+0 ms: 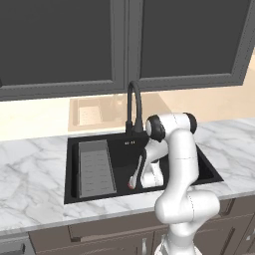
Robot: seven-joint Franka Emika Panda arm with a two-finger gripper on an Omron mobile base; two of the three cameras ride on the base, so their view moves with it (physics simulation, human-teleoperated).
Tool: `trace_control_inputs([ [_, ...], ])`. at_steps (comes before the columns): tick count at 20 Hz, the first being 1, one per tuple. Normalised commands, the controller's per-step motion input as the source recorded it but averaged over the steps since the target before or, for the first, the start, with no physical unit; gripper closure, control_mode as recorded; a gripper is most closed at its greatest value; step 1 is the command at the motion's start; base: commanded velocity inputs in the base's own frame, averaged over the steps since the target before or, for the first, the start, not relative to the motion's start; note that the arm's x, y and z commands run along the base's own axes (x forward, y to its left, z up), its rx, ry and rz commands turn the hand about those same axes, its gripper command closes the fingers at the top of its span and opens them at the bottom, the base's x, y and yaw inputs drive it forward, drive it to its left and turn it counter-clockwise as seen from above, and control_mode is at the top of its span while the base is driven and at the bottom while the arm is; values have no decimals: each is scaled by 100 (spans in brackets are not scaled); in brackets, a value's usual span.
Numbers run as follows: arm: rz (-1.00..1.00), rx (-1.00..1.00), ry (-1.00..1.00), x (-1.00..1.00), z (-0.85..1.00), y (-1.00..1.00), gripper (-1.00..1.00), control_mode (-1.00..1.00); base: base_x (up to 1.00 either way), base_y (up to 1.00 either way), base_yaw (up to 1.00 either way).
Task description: Pick up the dish brush and dish brush from the sink, and place them back in the cabinet, and close the cabinet doors.
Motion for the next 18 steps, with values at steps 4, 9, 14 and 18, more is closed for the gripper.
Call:
trace_control_inputs([
  [4,0,0,0,0,0,0,100,-100,0,0,0],
  [9,0,0,0,0,0,0,100,-100,0,0,0],
  [14,0,0,0,0,0,0,100,-100,0,0,0],
  [18,0,0,0,1,0,0,100,-100,0,0,0],
])
